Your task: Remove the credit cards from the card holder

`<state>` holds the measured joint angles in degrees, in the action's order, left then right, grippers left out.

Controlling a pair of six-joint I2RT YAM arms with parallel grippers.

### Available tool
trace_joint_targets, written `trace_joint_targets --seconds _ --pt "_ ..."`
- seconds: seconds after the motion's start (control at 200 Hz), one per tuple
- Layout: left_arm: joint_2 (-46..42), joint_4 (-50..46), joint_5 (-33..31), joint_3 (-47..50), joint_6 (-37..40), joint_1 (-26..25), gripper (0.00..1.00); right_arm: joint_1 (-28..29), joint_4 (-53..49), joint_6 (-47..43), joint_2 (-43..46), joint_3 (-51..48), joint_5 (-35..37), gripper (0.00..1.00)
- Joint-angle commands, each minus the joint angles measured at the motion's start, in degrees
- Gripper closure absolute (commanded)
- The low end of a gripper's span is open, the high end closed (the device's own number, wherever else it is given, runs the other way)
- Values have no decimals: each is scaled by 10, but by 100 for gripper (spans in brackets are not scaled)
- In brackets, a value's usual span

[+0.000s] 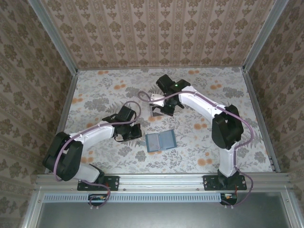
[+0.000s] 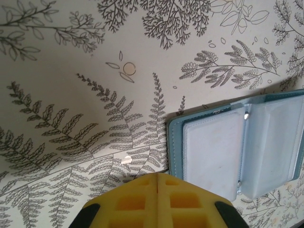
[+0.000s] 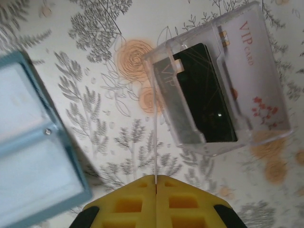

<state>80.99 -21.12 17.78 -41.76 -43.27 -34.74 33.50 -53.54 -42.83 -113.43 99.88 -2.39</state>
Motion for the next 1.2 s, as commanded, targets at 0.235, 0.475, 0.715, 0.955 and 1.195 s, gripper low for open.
trace_joint_targets --seconds 0.235,0.475,0.715,0.955,1.195 --pt "-37 -14 4 30 2 8 95 -10 -75 -187 -94 163 63 100" --pt "-49 -6 5 47 -12 17 95 -16 -134 -209 -184 295 71 100" --pt "-46 -7 9 49 -11 27 95 -16 -166 -217 -228 353 65 100" --pt "-46 -14 10 42 -9 30 94 -17 -118 -192 -225 357 108 75" --pt "-49 -12 19 29 -4 28 94 -18 -58 -140 -169 322 122 74"
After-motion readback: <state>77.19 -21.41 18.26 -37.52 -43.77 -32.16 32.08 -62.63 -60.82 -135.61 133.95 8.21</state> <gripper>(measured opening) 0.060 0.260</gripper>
